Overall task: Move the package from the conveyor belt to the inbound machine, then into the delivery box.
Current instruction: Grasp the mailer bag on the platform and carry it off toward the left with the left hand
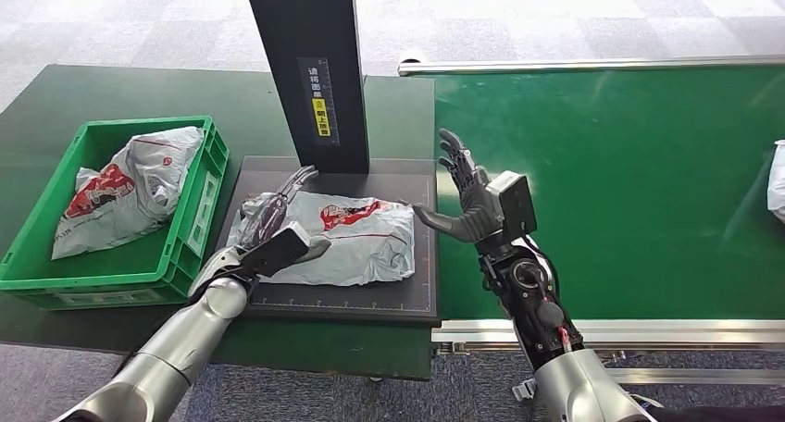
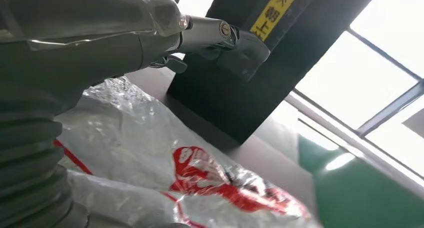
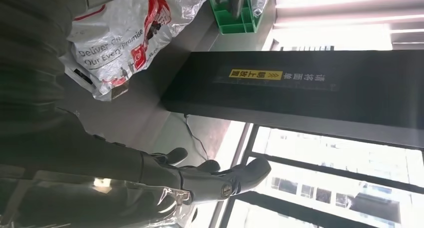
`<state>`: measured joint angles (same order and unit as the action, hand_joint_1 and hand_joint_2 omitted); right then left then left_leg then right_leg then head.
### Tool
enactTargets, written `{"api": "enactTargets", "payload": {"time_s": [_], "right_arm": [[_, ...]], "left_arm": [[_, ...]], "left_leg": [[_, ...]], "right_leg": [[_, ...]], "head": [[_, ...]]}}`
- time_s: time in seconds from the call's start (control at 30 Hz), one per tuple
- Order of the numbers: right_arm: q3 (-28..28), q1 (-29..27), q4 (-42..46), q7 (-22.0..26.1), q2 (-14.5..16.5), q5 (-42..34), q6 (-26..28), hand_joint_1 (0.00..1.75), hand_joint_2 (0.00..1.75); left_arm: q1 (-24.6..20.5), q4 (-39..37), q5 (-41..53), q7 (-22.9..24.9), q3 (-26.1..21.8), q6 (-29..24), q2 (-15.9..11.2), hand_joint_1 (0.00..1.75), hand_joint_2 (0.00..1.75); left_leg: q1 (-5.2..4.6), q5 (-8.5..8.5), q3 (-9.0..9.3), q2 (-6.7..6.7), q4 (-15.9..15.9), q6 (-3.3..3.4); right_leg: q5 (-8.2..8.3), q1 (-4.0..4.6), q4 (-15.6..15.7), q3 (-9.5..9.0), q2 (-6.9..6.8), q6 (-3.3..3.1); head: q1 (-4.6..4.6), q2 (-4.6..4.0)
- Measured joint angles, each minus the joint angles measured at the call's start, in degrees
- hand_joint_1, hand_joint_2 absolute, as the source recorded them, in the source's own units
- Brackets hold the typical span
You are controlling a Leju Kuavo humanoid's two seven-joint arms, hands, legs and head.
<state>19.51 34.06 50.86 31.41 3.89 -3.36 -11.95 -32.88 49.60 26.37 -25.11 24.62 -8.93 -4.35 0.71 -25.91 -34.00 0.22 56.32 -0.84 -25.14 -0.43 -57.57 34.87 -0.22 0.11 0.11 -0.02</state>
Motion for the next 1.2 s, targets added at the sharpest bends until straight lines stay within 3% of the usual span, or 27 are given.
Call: {"api": "enactTargets", "payload": {"time_s": [0.33, 0.37, 0.47, 0.5, 1.2], "right_arm": [[-0.25, -0.38, 0.81, -0.37, 0.59, 2.03, -1.03, 0.00, 1.75], [-0.25, -0.38, 0.81, -0.54, 0.67, 2.15, -1.09, 0.00, 1.75], [-0.27, -0.38, 0.82, -0.98, 0.74, 2.41, -1.16, 0.00, 1.75], [-0.30, -0.39, 0.85, -1.14, 0.77, 2.52, -1.15, 0.00, 1.75], [-1.26, -0.46, 1.29, -1.86, 0.88, 3.00, -1.19, 0.00, 1.75]], "left_arm": [[0.64, -1.77, 15.40, 7.64, 1.02, 6.77, -0.12, 0.00, 1.75], [0.55, -2.08, 15.66, 7.92, 1.02, 7.27, -0.09, 0.19, 1.75], [0.24, -2.99, 15.88, 8.50, 0.96, 8.28, 0.06, 1.21, 1.75], [0.18, -3.27, 15.95, 8.58, 0.91, 8.41, 0.14, 1.37, 1.75], [-0.27, -4.07, 16.13, 8.63, -0.76, 7.73, 1.31, 1.36, 1.75]], "left_leg": [[0.00, 0.00, 0.00, -0.01, 0.00, 0.00], [0.00, 0.00, 0.00, -0.02, 0.00, 0.00], [0.00, 0.00, 0.01, -0.03, 0.00, 0.00], [0.00, 0.00, 0.01, -0.03, 0.00, 0.00], [0.00, 0.00, 0.02, -0.02, 0.00, 0.00]], "right_leg": [[0.00, 0.00, 0.00, -0.01, 0.00, 0.00], [0.00, 0.00, 0.00, -0.02, -0.01, 0.00], [0.00, 0.00, 0.00, -0.03, -0.01, 0.00], [0.00, 0.00, 0.00, -0.03, -0.01, 0.00], [0.00, 0.00, 0.00, -0.04, -0.01, 0.00]], "head": [[0.00, -0.01], [0.00, -0.01], [0.00, -0.01], [0.00, -0.01], [0.00, 0.00]]}}
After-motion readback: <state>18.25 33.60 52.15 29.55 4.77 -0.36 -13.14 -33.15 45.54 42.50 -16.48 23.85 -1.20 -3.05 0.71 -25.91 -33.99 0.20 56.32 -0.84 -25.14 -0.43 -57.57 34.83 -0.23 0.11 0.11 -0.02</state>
